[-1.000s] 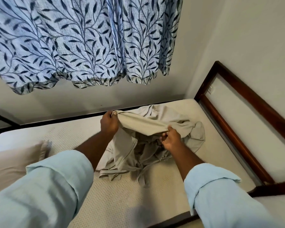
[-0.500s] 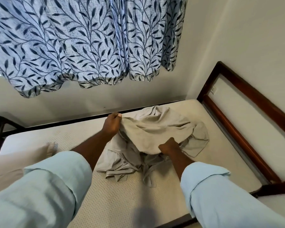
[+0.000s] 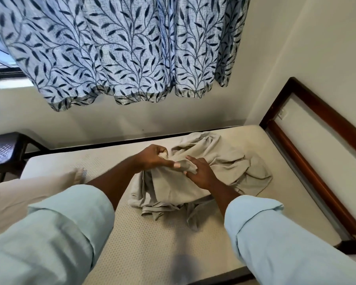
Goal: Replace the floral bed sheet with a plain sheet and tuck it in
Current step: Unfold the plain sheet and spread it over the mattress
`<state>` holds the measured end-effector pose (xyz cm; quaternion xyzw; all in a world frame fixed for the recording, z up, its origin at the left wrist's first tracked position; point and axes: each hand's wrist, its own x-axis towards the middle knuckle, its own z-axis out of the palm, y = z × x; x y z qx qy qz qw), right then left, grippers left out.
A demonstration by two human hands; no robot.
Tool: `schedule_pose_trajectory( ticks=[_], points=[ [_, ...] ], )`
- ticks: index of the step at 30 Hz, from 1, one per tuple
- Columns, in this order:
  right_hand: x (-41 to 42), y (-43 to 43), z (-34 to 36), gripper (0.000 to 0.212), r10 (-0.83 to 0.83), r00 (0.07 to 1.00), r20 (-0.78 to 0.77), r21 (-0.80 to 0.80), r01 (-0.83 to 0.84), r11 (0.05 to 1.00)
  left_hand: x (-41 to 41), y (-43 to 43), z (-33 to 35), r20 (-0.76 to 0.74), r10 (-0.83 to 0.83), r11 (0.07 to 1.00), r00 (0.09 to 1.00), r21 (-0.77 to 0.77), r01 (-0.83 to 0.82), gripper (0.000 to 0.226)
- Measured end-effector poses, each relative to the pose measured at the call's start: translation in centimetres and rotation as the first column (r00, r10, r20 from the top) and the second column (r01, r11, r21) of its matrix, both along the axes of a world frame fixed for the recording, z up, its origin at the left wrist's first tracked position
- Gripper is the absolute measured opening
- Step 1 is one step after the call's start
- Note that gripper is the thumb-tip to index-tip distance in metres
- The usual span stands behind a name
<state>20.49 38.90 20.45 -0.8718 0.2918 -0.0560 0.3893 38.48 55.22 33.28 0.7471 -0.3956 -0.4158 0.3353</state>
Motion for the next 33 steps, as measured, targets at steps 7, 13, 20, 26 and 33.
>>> schedule_pose_trajectory(
  ticks=[7,13,20,26,33],
  points=[
    [1.3,1.5,0.5,0.013,0.059,0.996,-0.060,0.016,-0.059,0.998,1.3,2.1,-0.5,0.264,-0.073,0.994,0.962,0.097,0.049,0.030],
    [1.1,2.0,1.8,0.031,0.061,0.991,-0.118,0.124,-0.046,0.991,2.6,4.2,-1.9,0.463,0.137,0.985,0.876,0.032,-0.171,0.011],
    [-1.3,1.3,3.5,0.050,0.232,0.946,-0.227,0.123,-0.208,0.970,3.9,6.8,-2.7,0.458,0.561,0.816,0.689,-0.168,-0.553,0.026],
    [-5.2,-1.4,1.4,0.061,0.066,0.806,-0.588,-0.130,-0.175,0.976,6.1,11.0,-2.1,0.471,0.825,0.417,0.312,-0.136,-0.898,0.035],
    [-1.5,0.1,3.7,0.013,0.044,0.966,-0.256,0.002,-0.045,0.999,3.7,10.5,-5.3,0.589,0.550,0.625,0.593,0.182,-0.759,0.040]
  ],
)
